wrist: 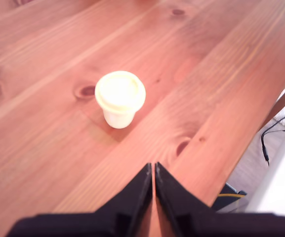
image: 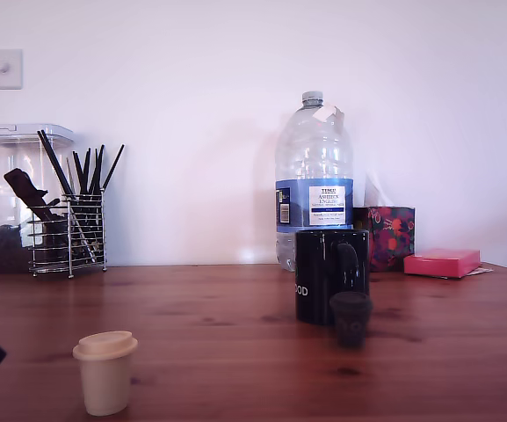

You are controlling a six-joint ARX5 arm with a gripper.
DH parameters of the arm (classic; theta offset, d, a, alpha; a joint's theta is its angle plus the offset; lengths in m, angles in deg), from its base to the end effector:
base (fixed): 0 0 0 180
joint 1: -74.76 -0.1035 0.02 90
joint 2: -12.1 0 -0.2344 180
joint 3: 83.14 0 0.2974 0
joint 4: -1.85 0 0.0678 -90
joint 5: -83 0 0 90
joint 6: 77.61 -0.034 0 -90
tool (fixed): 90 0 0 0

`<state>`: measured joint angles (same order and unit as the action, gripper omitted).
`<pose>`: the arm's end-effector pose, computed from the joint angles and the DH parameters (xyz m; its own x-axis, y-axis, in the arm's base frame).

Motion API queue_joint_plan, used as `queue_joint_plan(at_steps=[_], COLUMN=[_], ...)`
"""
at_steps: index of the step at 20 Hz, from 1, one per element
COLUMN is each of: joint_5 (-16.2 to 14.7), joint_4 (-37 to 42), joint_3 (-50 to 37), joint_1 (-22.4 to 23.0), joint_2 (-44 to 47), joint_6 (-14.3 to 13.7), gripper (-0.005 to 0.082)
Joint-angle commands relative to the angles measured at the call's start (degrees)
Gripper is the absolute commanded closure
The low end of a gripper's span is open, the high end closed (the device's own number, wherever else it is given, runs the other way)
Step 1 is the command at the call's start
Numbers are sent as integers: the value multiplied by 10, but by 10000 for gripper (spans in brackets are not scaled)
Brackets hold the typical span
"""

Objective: Pick up the coffee capsules from the table one by one and drop them inside the nearest coffee cup

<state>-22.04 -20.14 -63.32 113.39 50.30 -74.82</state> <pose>0.1466 -0.1284 0.0895 0.4128 -0.6621 -0.6255 0.7318 0.6499 -0.2050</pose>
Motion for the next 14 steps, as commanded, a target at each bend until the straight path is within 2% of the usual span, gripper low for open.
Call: queue_joint_plan(at_steps=[1,2,3,4,6,9,14], joint_5=[-5,-5,-5,1,20,22,58], joint_4=[22,42,55,59,60,84,163], joint_3=[-7,-7,-7,-7,-7,-7,-7], joint_1=[1,2,2,2,2,5,20], joint_2=[5,6,9,11,19,43,116], joint_6=[17,28,28,28,28,25,2], gripper=[484,267,94,-20,-22,-22,-22])
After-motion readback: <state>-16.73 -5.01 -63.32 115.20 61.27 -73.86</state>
